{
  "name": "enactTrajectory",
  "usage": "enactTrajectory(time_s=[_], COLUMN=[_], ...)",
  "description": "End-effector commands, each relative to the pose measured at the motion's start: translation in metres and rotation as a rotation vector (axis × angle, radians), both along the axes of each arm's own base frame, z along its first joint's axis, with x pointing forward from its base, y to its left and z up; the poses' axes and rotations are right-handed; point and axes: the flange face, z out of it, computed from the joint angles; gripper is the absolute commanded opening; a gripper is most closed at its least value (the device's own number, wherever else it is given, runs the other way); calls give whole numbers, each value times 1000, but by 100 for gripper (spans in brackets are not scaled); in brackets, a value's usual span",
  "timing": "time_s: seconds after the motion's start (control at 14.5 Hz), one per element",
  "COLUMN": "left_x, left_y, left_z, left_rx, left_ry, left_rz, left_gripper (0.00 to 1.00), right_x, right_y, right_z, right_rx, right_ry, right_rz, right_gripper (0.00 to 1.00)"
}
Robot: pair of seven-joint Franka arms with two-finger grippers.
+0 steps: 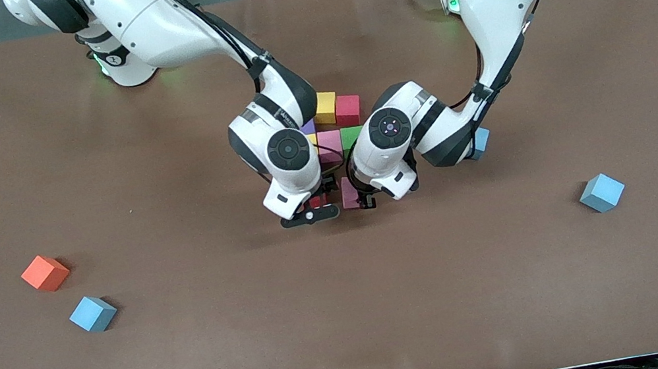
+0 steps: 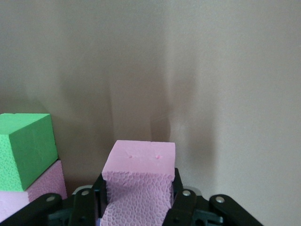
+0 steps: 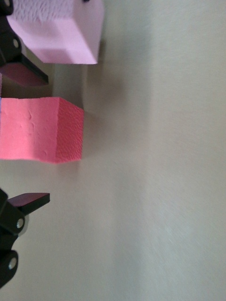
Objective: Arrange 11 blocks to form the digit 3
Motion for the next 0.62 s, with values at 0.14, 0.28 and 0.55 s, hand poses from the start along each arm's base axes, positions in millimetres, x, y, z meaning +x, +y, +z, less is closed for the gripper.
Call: enactTrajectory(time_s=[0.14,0.28,0.55], left_x=[-8,-6,-5], left_y=[-23,-27,-43], left_z=[-4,-2,-9], left_rx=[-15,-13,2], left_ry=[1,-10,-29], left_rz=[9,17,54], left_gripper=[22,22,22], right_x=[32,56,86], right_y=[-67,-112,-199], right_z=[66,93,124], right_rx=[14,22,10], right_ry=[8,0,24], right_rz=[-41,-110,-235], right_gripper=[100,100,100])
